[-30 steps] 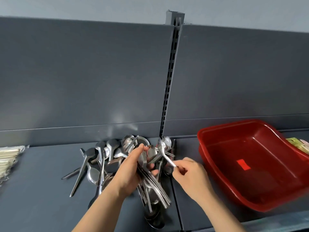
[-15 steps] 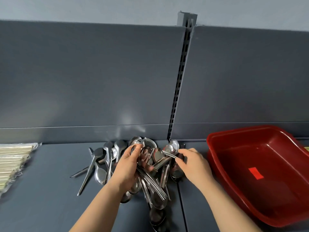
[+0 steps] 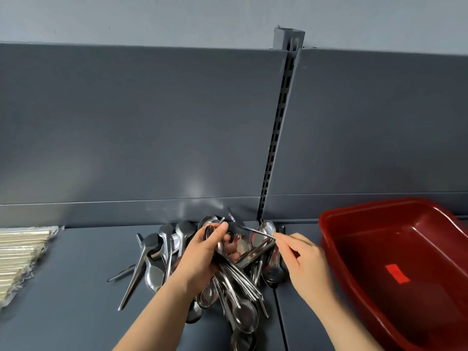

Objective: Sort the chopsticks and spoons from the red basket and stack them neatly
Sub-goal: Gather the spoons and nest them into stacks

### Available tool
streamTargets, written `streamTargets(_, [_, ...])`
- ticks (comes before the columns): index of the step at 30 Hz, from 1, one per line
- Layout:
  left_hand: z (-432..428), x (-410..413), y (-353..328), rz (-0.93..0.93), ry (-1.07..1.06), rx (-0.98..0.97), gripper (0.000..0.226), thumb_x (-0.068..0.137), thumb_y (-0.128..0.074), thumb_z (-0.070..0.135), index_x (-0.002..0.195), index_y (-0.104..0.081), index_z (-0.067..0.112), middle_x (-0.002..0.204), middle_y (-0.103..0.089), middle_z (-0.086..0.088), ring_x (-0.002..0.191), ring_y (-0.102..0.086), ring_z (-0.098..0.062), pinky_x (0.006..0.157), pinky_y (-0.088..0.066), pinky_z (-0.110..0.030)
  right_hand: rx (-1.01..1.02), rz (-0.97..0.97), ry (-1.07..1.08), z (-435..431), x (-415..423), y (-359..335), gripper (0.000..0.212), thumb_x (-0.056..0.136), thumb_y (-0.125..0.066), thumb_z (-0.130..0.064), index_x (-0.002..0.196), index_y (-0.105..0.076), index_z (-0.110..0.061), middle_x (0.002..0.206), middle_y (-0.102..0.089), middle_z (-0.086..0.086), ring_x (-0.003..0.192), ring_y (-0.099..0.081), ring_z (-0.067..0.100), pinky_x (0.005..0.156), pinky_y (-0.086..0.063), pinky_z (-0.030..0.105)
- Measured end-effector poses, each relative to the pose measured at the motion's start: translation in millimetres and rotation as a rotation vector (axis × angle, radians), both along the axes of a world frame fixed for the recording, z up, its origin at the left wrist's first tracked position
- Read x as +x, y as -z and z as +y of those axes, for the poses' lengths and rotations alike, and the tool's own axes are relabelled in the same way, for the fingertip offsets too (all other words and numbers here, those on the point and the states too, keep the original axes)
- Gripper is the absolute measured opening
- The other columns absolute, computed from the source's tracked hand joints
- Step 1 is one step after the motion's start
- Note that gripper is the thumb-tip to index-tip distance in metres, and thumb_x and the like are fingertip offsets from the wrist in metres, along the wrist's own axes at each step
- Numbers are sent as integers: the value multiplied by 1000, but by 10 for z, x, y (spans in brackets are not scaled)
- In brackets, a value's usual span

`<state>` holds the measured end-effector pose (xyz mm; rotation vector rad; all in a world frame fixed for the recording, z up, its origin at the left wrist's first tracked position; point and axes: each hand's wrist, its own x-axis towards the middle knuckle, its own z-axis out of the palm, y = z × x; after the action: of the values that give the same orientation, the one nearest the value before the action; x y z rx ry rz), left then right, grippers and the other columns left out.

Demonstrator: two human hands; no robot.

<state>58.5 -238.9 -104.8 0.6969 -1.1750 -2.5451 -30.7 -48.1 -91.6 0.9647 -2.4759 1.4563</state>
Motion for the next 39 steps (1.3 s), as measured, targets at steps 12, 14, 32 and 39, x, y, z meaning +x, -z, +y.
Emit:
streamTargets(12, [-133,137,90,-84,-124,-182,14,91,-63,32,99,-67,20,70,-60,0,48,-54,-16,51,-51,-35,283,-346,-236,330,2,284,37,79,-71,-10,108,-68,-33,95,-60,-10,70,-51,0,70,-42,12])
streamTargets(14, [-153,194,103,-81,-125,-142,15,89,-67,33,97,-67,19,70,-59,-1,47,-52,-17,48,-50,-33,411,-253,-263,324,39,383,42,70,-79,-21,110,-70,-29,99,-56,-19,81,-52,-4,72,-38,7])
streamTargets(32, [320,126,-368,154,128,-205,28,72,-75,23,99,-66,21,75,-57,-9,57,-46,-16,46,-38,-22,-35,-411,-224,-63,68,-730,13,89,-64,-13,78,-70,-9,57,-50,7,52,-39,9,49,-29,24])
streamTargets(39, [379,182,-339,154,202,-330,31,86,-65,36,109,-64,15,71,-56,-3,56,-48,-14,53,-44,-24,-224,-1018,-255,-327,160,-630,15,79,-75,-7,78,-61,-10,53,-53,1,45,-48,10,44,-42,20])
